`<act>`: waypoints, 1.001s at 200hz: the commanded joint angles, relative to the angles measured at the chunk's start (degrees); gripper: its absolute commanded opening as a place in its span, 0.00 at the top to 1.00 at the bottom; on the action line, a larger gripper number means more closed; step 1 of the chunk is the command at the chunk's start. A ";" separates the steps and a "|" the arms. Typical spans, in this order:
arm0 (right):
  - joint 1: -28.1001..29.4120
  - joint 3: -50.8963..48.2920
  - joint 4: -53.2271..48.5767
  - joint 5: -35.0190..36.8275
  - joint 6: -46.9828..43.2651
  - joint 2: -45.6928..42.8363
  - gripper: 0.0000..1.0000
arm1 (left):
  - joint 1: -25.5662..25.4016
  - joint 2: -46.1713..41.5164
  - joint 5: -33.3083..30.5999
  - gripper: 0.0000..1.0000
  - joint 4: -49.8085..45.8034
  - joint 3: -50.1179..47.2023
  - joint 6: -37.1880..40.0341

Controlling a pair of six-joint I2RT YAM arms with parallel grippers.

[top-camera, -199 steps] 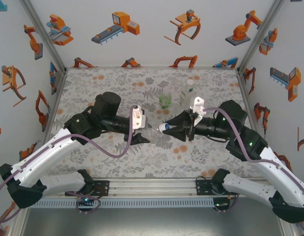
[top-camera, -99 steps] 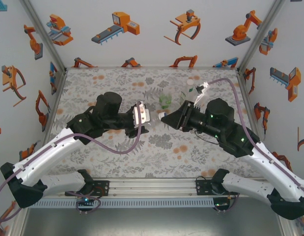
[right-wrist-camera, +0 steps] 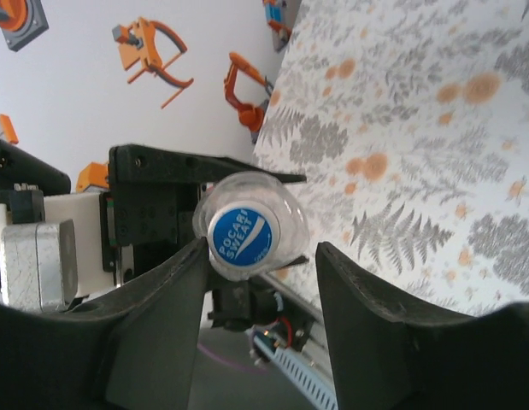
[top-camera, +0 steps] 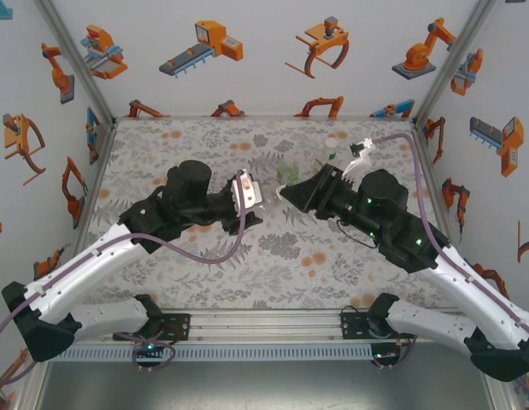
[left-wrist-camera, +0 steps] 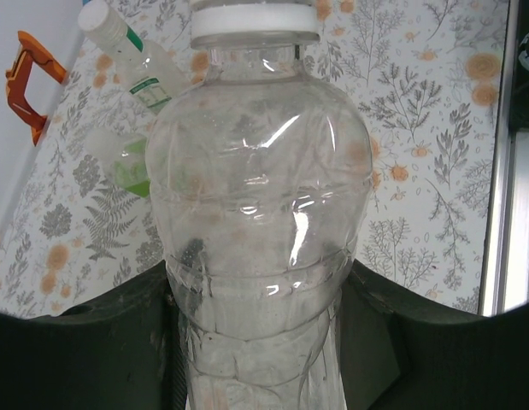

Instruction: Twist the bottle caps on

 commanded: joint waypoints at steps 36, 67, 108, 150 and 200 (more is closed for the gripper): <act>-0.29 -4.99 20.20 -2.00 -11.80 1.62 0.50 | -0.33 -1.45 2.69 1.00 10.41 -2.69 -9.51; -0.28 -7.41 28.90 -2.39 -17.38 1.32 0.55 | -0.33 -1.72 4.53 1.00 13.96 -3.74 -12.43; -0.28 -8.70 36.50 -7.60 -22.46 1.42 0.54 | -0.25 -2.79 6.90 1.00 18.14 -5.40 -15.03; -0.28 -9.23 41.84 -11.66 -22.54 1.38 0.58 | -0.16 -3.57 10.42 1.00 20.28 -5.67 -16.07; -0.28 -8.55 41.32 -12.53 -23.41 1.61 0.80 | -0.15 -3.61 13.60 1.00 23.12 -5.53 -17.77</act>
